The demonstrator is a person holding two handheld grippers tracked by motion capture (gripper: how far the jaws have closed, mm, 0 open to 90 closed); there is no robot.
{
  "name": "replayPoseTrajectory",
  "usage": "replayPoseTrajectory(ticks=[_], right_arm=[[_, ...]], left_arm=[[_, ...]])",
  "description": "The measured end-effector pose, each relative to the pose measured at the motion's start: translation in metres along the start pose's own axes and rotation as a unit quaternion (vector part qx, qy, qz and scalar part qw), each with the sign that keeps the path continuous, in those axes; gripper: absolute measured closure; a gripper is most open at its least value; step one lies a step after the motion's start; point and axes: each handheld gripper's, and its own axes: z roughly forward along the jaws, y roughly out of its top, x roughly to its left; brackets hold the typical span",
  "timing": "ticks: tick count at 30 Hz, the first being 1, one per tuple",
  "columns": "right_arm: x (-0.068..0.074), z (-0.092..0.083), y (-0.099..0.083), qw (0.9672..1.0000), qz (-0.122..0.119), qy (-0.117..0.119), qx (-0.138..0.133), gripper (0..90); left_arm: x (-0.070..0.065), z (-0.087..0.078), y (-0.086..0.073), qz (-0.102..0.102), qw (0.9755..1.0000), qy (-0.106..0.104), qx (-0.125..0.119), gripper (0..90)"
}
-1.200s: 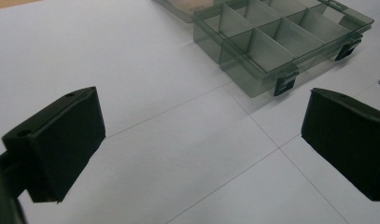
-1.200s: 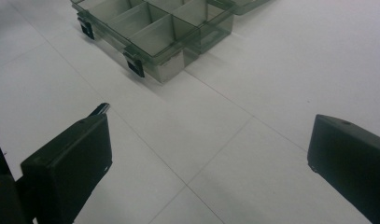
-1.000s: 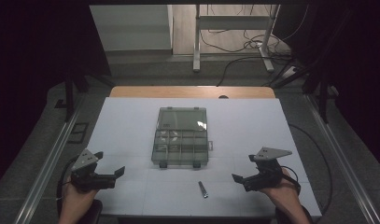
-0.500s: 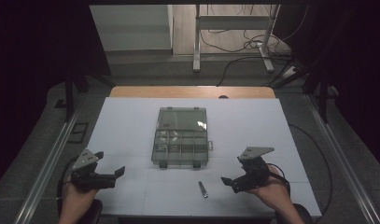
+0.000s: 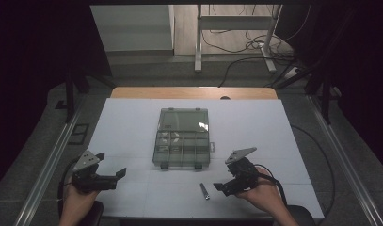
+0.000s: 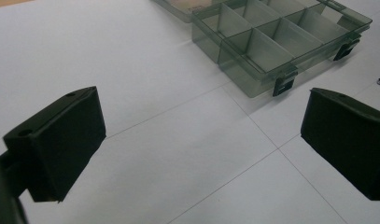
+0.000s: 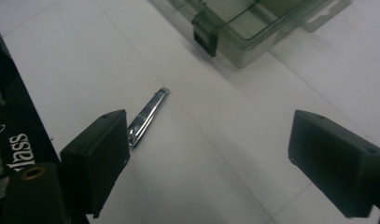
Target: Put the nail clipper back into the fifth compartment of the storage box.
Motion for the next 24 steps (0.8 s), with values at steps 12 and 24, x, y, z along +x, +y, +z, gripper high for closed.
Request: replayPoseTrajectory(ticks=[12,24], right_arm=[[0.02,0.024,0.013,0.9975,-0.019,0.042,0.053,37.2],[0.033,0.046,0.016,0.9936,-0.038,0.049,0.094,50.4]], left_arm=[[0.0,0.0,0.0,0.001,1.0,0.001,0.0,0.6],[0.0,0.0,0.0,0.005,1.0,0.0,0.001,0.8]])
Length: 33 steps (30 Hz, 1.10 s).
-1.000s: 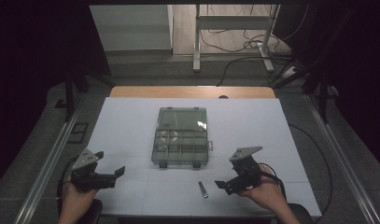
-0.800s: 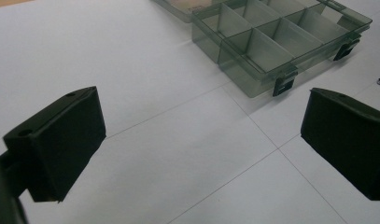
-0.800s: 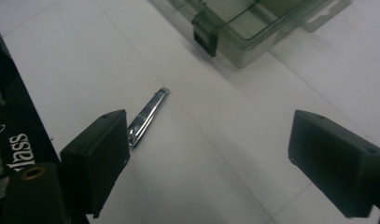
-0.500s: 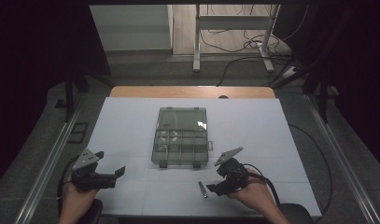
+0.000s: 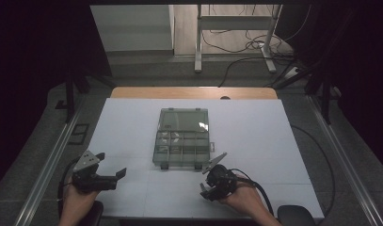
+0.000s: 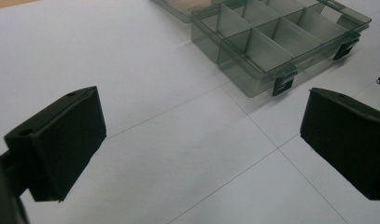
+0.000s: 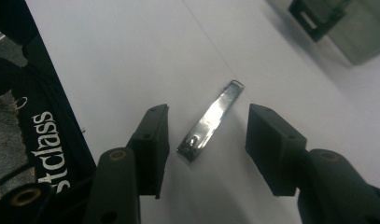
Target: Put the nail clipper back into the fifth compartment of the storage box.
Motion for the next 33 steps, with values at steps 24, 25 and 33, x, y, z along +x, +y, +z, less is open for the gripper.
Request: replayPoseTrajectory(ticks=[24,25,33], right_arm=[[-0.003,0.01,0.0,0.9994,-0.012,-0.016,0.027,79.0],[-0.003,0.009,0.0,0.9995,-0.01,-0.017,0.025,79.0],[-0.008,-0.002,0.0,0.9998,0.01,-0.002,-0.015,79.0]], left_arm=[[0.0,0.0,0.0,-0.002,1.0,-0.001,-0.001,0.9],[0.0,0.0,0.0,-0.002,1.0,-0.001,-0.001,0.8],[0.0,0.0,0.0,-0.004,1.0,-0.002,-0.001,0.9]])
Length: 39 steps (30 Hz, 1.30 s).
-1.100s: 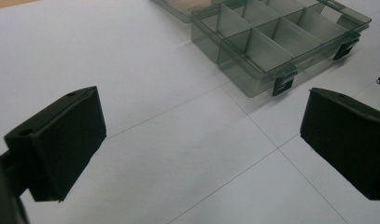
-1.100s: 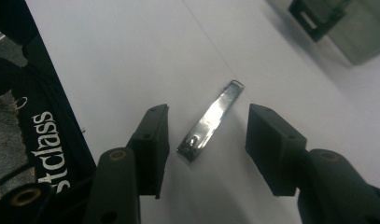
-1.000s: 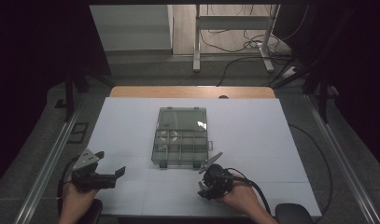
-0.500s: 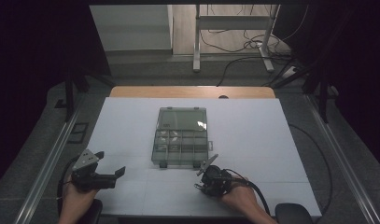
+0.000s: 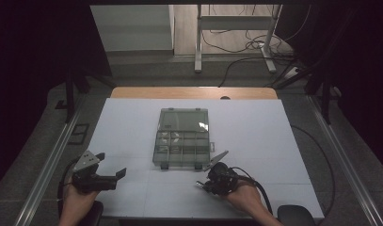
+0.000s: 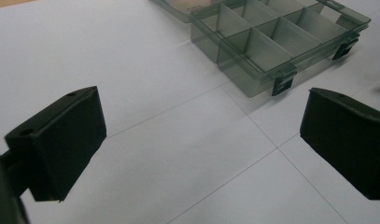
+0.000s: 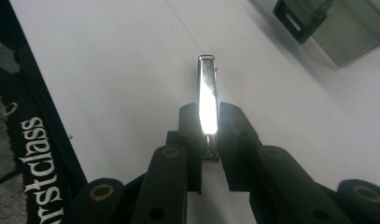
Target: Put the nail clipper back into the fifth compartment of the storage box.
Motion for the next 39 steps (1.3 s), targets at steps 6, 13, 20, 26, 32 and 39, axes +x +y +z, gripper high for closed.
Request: replayPoseTrajectory(ticks=[6,13,20,26,32,39], right_arm=[[-0.002,-0.006,0.003,0.9997,0.006,0.007,-0.024,78.9],[-0.006,-0.011,0.008,0.999,0.006,0.012,-0.043,78.9],[-0.008,-0.015,0.02,0.9978,-0.001,0.015,-0.065,78.9],[-0.009,-0.016,0.027,0.997,-0.003,0.017,-0.076,79.0],[-0.011,-0.017,0.035,0.9959,-0.003,0.02,-0.088,78.9],[-0.013,-0.016,0.044,0.9949,-0.003,0.024,-0.098,78.9]], left_arm=[[0.0,0.0,0.0,0.001,1.0,0.0,0.001,0.9],[0.0,0.001,0.0,0.001,1.0,-0.001,0.002,0.9],[0.0,0.001,0.0,0.0,1.0,-0.002,0.002,0.9],[0.0,0.001,0.0,0.001,1.0,-0.001,0.002,0.9],[0.0,0.001,0.0,0.001,1.0,-0.001,0.002,0.9],[0.001,0.001,0.0,-0.001,1.0,-0.002,0.003,0.9]])
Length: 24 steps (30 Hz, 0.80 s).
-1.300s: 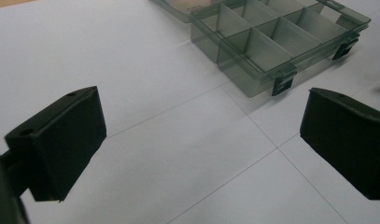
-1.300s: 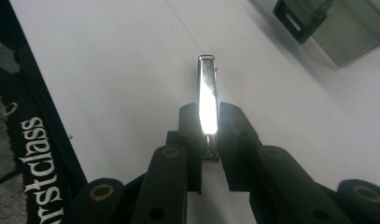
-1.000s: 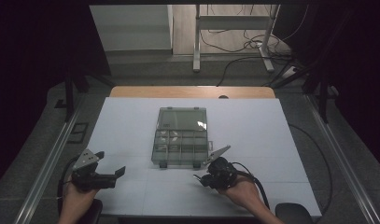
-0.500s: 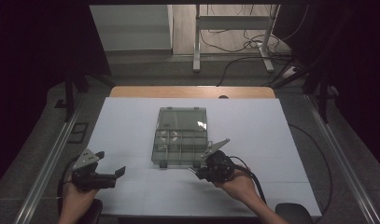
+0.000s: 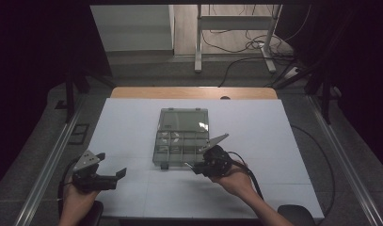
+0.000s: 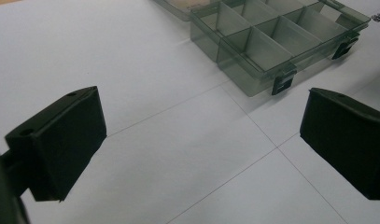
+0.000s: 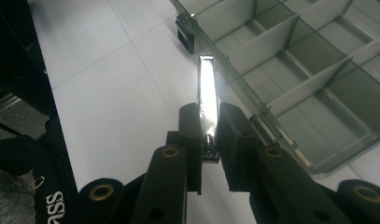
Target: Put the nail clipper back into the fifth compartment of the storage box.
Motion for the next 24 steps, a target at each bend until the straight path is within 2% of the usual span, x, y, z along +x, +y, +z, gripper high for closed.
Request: replayPoseTrajectory(ticks=[15,24], right_arm=[[-0.003,0.006,0.015,0.9998,-0.008,0.003,-0.016,78.9],[-0.006,0.012,0.021,0.9998,-0.004,0.003,-0.022,78.9]], left_arm=[[0.0,0.0,0.0,-0.001,1.0,-0.001,0.001,1.0],[0.001,0.0,0.0,-0.002,1.0,-0.002,0.002,1.0]])
